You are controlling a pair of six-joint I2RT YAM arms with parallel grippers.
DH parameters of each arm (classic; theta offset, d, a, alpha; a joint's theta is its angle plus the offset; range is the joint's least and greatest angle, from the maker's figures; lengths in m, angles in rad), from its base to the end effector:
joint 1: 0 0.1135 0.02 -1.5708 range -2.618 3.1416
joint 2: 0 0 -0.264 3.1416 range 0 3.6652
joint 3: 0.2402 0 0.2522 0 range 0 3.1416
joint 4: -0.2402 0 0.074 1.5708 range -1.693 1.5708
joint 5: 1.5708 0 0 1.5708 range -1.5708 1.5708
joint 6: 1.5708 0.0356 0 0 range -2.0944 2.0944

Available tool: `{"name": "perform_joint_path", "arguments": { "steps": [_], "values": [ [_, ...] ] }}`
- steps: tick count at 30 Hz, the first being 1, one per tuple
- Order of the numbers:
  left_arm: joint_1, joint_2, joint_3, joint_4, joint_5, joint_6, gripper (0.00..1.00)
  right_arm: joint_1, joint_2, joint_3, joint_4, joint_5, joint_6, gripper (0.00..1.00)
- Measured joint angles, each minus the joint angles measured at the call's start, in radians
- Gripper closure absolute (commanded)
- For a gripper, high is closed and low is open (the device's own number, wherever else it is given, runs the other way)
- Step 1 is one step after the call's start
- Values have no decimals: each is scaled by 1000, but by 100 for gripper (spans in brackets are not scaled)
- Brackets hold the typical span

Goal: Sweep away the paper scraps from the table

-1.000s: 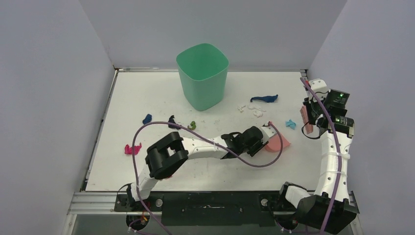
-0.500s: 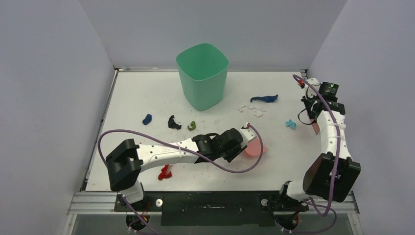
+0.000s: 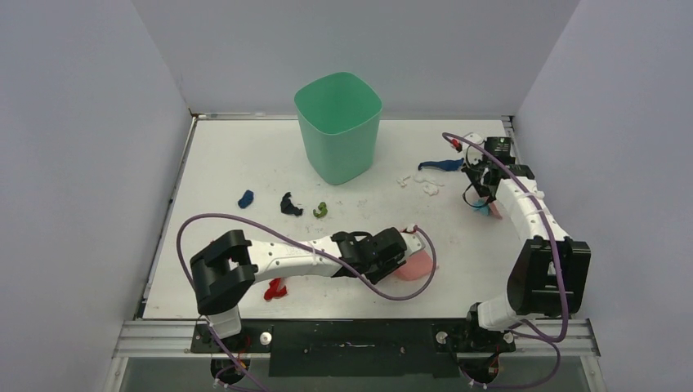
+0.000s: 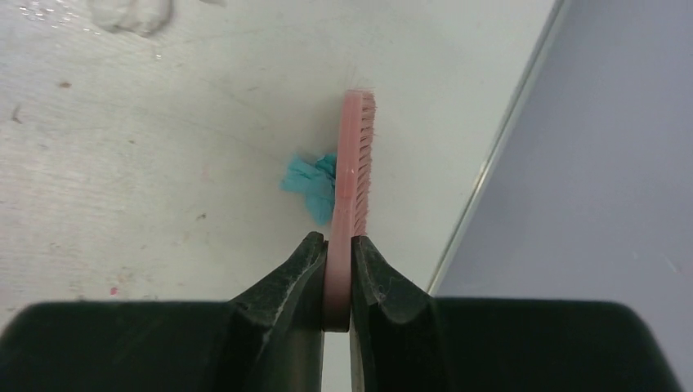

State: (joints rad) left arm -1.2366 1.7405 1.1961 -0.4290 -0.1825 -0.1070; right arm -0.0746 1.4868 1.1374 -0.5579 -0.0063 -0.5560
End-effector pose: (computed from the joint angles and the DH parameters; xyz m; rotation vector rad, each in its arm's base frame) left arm 0.1263 -0.3441 0.2080 1.3028 2.1901 -0.3057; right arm 0.3152 -0.0233 0.2627 -0.5978 2.4240 -0.2592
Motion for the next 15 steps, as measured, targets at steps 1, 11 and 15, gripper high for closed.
{"name": "perform_joint_path", "arguments": {
  "steps": [1,11,15],
  "values": [
    [0,9,1,0,2,2,100,15,0,0,-5,-14,8,95],
    [0,127,113,6,24,22,100,103,-119,-7,-173,-240,45,95],
    [1,186,178,6,34,23,100,211,-170,-8,-264,-344,55,95]
  ]
}}
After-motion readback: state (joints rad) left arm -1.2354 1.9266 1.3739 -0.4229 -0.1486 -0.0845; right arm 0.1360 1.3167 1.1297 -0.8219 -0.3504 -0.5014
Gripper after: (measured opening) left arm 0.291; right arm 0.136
